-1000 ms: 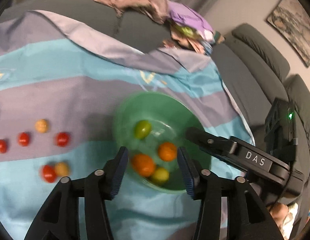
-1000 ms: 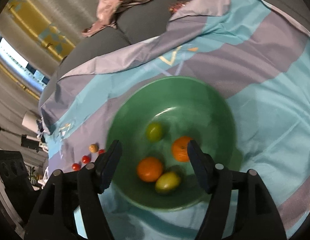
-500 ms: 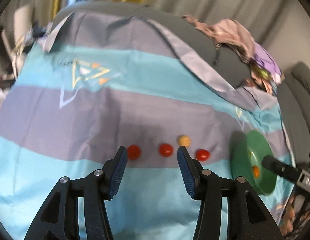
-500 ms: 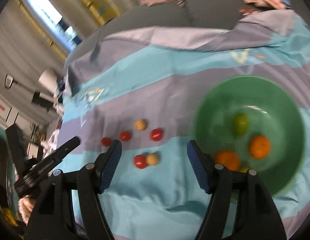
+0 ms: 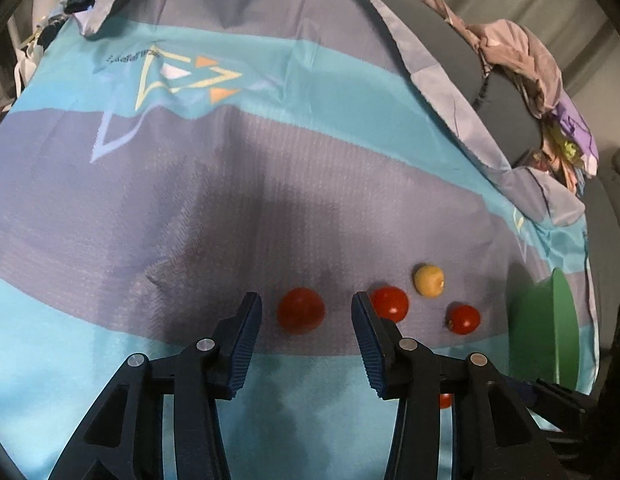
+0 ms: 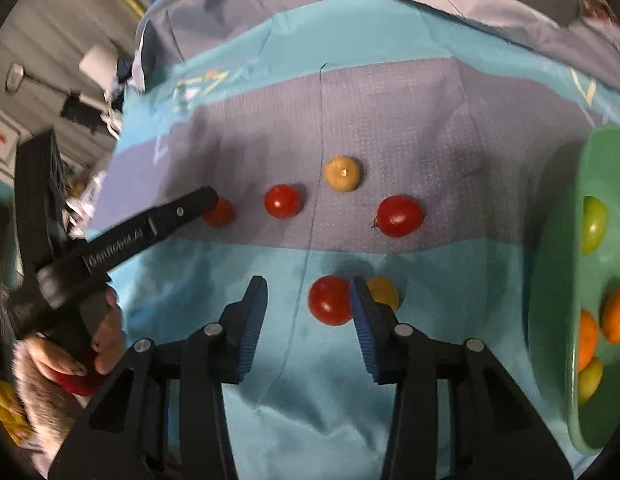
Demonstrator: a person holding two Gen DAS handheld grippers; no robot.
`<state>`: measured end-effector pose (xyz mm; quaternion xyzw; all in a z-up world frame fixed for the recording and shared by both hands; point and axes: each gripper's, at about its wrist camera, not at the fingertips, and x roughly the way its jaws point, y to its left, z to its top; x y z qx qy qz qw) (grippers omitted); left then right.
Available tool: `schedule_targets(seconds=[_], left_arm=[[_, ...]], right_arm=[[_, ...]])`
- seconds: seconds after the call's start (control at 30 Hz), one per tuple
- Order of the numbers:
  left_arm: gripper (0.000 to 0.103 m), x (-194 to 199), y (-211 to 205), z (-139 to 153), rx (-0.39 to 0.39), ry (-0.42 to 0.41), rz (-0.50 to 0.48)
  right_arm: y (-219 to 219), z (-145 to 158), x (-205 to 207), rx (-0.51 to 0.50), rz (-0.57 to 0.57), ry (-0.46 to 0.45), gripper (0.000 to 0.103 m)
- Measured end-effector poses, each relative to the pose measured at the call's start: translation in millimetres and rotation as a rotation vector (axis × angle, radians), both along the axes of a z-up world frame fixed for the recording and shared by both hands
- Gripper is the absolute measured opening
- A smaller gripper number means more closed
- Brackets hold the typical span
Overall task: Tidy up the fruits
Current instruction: 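Grasp a red cherry tomato with the left tool while the right tool grasps another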
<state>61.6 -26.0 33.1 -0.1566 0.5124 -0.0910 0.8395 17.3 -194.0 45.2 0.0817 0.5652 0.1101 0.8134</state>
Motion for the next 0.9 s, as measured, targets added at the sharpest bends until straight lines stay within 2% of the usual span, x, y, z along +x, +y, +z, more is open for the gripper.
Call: schedule_targets(seconds=[0.07, 0.3, 0.47, 0.6, 0.9], left_arm=[[0.043, 2, 0, -4, 0.0, 0.01, 0.004], [0.027, 3, 3, -16, -0.007, 0.03, 0.023], [0.027, 2, 6, -17, -0.028, 0.027, 0.042], [0.027, 1, 6, -17, -0.036, 0.029, 0.044], [0.027, -7, -2, -7, -0.036, 0.01, 0.026]], right_arm=[[1, -4, 3, -0.019, 0.004, 0.008, 0.043], [9, -10, 6, -0.102, 0.028, -0.008, 0.043], [12, -21, 8, -0.133, 0.036, 0.013, 0.042], [15, -28, 8, -0.137, 0.051, 0.027, 0.031], [12, -24, 1, -0.105, 0.045, 0.009, 0.031]])
